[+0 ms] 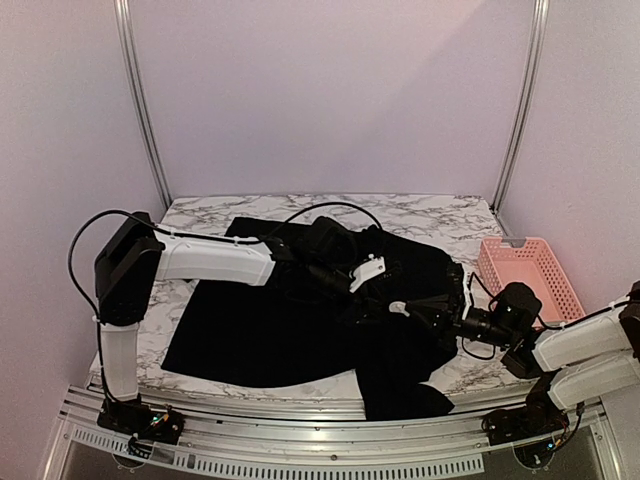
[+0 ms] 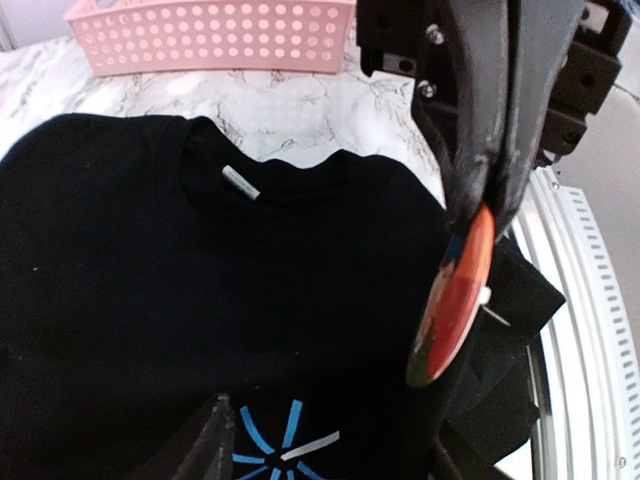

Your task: Pin the brooch onto the clothing

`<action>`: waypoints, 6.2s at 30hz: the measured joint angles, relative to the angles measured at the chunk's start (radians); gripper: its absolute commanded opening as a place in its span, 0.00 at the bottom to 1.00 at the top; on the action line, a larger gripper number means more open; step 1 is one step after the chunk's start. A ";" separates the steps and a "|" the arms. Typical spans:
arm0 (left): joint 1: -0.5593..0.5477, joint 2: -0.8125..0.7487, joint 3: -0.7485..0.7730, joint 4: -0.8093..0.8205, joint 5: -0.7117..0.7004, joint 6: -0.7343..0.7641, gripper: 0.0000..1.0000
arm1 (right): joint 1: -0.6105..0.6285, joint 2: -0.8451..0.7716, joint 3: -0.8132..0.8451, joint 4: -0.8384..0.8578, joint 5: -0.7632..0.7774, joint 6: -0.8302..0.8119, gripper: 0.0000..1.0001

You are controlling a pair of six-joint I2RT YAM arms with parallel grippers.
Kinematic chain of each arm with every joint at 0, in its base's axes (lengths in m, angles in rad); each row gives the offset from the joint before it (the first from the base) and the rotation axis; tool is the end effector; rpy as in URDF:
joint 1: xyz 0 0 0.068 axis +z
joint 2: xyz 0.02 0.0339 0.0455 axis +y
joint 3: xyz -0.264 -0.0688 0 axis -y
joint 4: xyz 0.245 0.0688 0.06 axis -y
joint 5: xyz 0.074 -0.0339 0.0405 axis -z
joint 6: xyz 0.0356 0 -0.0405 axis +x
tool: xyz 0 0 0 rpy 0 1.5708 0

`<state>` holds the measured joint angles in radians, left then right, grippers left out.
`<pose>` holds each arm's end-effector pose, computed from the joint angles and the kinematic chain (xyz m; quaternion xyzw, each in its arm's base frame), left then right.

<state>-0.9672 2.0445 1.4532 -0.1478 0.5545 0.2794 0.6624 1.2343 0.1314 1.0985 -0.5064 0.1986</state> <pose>0.2425 -0.3847 0.1914 0.6034 0.6499 -0.3667 0.2814 0.1487 0.1379 0.1706 -0.3297 0.6271 0.4464 0.5466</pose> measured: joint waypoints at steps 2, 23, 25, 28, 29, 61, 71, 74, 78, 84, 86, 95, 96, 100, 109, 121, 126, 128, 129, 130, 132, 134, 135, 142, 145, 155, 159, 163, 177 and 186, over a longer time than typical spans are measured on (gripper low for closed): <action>0.011 -0.018 -0.008 -0.011 0.008 0.021 0.70 | 0.000 0.021 0.000 0.013 -0.008 0.001 0.00; 0.055 -0.063 -0.163 0.218 0.214 -0.048 0.39 | -0.002 0.123 0.036 0.077 -0.046 0.013 0.00; 0.053 -0.062 -0.181 0.268 0.221 -0.074 0.33 | -0.002 0.123 0.037 0.076 -0.046 0.013 0.00; 0.052 -0.058 -0.187 0.347 0.224 -0.120 0.25 | -0.002 0.124 0.039 0.077 -0.046 0.013 0.00; 0.051 -0.056 -0.187 0.373 0.225 -0.135 0.22 | -0.002 0.127 0.039 0.078 -0.047 0.013 0.00; 0.045 -0.031 -0.226 0.471 0.246 -0.237 0.00 | -0.013 0.131 0.068 0.003 -0.045 -0.006 0.38; 0.039 -0.049 -0.216 0.344 0.193 -0.289 0.00 | -0.012 0.028 0.085 -0.208 -0.058 -0.073 0.67; 0.034 -0.052 -0.216 0.344 0.185 -0.289 0.00 | -0.012 0.031 0.085 -0.245 -0.069 -0.090 0.68; 0.029 -0.058 -0.217 0.351 0.176 -0.273 0.00 | -0.011 0.096 0.095 -0.243 -0.090 -0.103 0.65; 0.024 -0.064 -0.230 0.372 0.171 -0.241 0.00 | -0.011 0.201 0.129 -0.189 -0.122 -0.109 0.43; 0.025 -0.065 -0.232 0.375 0.171 -0.230 0.00 | -0.011 0.227 0.131 -0.143 -0.135 -0.095 0.43; 0.024 -0.066 -0.249 0.399 0.170 -0.199 0.00 | -0.024 0.265 0.146 -0.081 -0.175 -0.064 0.21; 0.024 -0.067 -0.252 0.401 0.170 -0.198 0.00 | -0.028 0.266 0.147 -0.080 -0.181 -0.062 0.20; 0.024 -0.069 -0.261 0.423 0.164 -0.189 0.00 | -0.034 0.279 0.161 -0.079 -0.193 -0.057 0.18; 0.019 -0.069 -0.268 0.465 0.150 -0.193 0.00 | -0.039 0.287 0.163 -0.080 -0.203 -0.056 0.13; 0.013 -0.073 -0.268 0.465 0.116 -0.091 0.00 | -0.082 0.311 0.200 -0.118 -0.286 -0.043 0.05; 0.008 -0.077 -0.268 0.464 0.096 -0.036 0.00 | -0.095 0.312 0.200 -0.110 -0.301 -0.026 0.05; 0.005 -0.082 -0.268 0.462 0.087 -0.019 0.00 | -0.099 0.312 0.200 -0.103 -0.308 -0.016 0.06; 0.003 -0.085 -0.268 0.459 0.082 -0.012 0.00 | -0.101 0.312 0.200 -0.100 -0.311 -0.013 0.06; 0.002 -0.087 -0.268 0.458 0.077 -0.003 0.00 | -0.102 0.312 0.200 -0.095 -0.314 -0.008 0.06; 0.000 -0.089 -0.268 0.457 0.068 0.010 0.00 | -0.107 0.312 0.200 -0.091 -0.316 -0.001 0.06; -0.003 -0.090 -0.267 0.457 0.057 0.026 0.00 | -0.114 0.312 0.196 -0.084 -0.320 0.006 0.07; -0.005 -0.090 -0.267 0.457 0.055 0.030 0.00 | -0.115 0.312 0.193 -0.079 -0.322 0.007 0.07; -0.019 -0.090 -0.267 0.451 0.037 0.051 0.00 | -0.120 0.298 0.174 -0.072 -0.325 0.013 0.13; -0.020 -0.090 -0.267 0.448 0.034 0.052 0.00 | -0.124 0.292 0.164 -0.061 -0.323 0.025 0.17; -0.021 -0.090 -0.269 0.421 0.013 0.049 0.00 | -0.148 0.274 0.142 -0.050 -0.318 0.035 0.35; -0.021 -0.090 -0.271 0.418 -0.014 0.054 0.00 | -0.153 0.240 0.142 -0.119 -0.325 0.005 0.45; -0.022 -0.090 -0.285 0.423 -0.053 0.123 0.00 | -0.163 0.119 0.176 -0.322 -0.346 -0.050 0.49; -0.132 -0.100 -0.443 0.533 -0.228 0.776 0.91 | -0.219 0.144 0.608 -1.054 0.300 0.154 0.47; -0.093 -0.400 -0.394 0.133 -0.239 0.813 0.81 | -0.224 0.387 0.768 -1.426 0.612 0.288 0.47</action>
<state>-1.0607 1.6447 1.0595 -0.0151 0.3157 1.0927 0.4381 1.6215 0.8989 -0.3275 0.1051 0.4870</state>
